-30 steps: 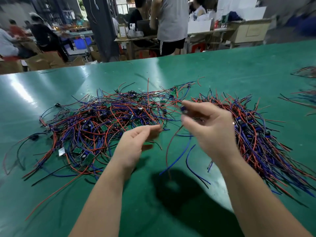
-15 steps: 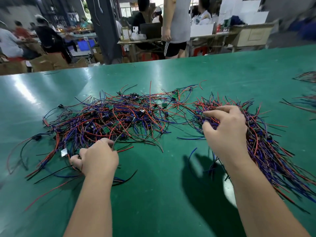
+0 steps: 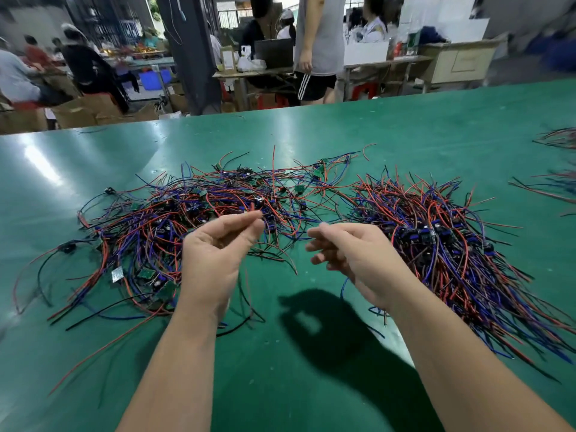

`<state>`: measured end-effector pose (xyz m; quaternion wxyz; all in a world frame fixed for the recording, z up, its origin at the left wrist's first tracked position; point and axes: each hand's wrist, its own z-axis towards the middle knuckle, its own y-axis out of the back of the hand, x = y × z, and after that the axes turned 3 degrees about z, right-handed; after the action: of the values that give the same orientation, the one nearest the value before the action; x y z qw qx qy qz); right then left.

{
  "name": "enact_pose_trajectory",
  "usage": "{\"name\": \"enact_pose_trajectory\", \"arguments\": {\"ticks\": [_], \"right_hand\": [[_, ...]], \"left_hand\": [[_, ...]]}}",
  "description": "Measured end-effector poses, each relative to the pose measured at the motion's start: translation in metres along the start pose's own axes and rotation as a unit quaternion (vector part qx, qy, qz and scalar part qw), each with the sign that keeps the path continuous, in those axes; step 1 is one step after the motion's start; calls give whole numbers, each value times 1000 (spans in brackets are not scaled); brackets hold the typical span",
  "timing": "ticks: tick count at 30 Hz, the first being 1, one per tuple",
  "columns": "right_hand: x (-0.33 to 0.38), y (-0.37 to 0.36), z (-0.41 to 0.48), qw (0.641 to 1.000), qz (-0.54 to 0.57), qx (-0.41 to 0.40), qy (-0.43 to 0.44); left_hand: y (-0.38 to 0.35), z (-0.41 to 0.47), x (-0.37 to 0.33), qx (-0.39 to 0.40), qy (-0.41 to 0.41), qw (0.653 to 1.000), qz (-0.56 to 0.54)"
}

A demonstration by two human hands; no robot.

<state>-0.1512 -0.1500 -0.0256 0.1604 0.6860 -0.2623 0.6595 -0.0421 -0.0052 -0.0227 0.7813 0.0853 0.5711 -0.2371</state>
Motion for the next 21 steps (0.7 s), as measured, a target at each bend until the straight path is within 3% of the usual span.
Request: {"name": "enact_pose_trajectory", "arguments": {"ticks": [3,5,8,12,16,21], "right_hand": [[4,-3,-1,985,144,61,-68],[6,0,-2,980,171,79,-65],[8,3,-5,981,160,94,-52],[9,5,-4,972,210,101,-17],[13,14,-2,941,312,125,36],[11,19,-4,922,333,193,51]], "left_hand": [[-4,-9,-3,185,29,982,-20],[-8,-15,-2,303,53,951,-7],[-14,-22,0,395,78,914,52],[-12,-19,2,384,115,910,109],[-9,-8,0,296,273,911,91],[-14,-8,3,235,269,931,81]]}}
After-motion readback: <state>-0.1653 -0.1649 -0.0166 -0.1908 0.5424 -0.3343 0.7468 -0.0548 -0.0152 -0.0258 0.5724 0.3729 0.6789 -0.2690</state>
